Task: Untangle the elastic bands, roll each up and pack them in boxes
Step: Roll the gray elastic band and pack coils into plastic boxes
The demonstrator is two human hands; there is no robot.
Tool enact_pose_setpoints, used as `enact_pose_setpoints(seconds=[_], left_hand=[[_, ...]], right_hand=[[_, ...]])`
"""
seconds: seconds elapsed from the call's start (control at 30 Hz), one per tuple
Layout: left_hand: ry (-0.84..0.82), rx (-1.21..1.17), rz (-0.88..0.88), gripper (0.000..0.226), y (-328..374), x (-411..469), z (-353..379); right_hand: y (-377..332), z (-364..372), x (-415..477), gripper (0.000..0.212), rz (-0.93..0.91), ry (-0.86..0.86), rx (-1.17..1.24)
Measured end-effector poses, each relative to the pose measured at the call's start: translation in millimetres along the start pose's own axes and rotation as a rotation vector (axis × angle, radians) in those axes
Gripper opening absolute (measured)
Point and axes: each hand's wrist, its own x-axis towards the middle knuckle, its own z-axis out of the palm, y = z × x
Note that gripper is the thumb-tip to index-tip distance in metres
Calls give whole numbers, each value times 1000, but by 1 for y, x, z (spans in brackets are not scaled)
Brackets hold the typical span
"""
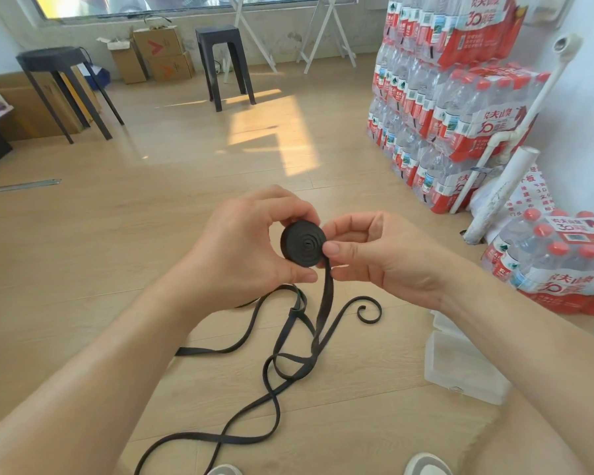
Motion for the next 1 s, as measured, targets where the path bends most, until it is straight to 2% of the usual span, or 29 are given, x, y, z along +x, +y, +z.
enact_pose_setpoints(seconds=[0.13,0.3,0.53,0.73,1.0], left_hand=[[49,66,18,49,-1,0,2],[71,137,56,48,-2,1,4],[83,126,37,51,0,1,6],[-32,133,-36,61,6,0,9],[-129,-9,-78,65,5,-1,11]], right_hand=[[0,1,-1,34,-3,71,-77],[3,4,0,41,-8,97,-26],[2,9,0,35,-27,88,75],[4,8,0,33,-46,55,37],[-2,6,-2,34,-53,16,-13]])
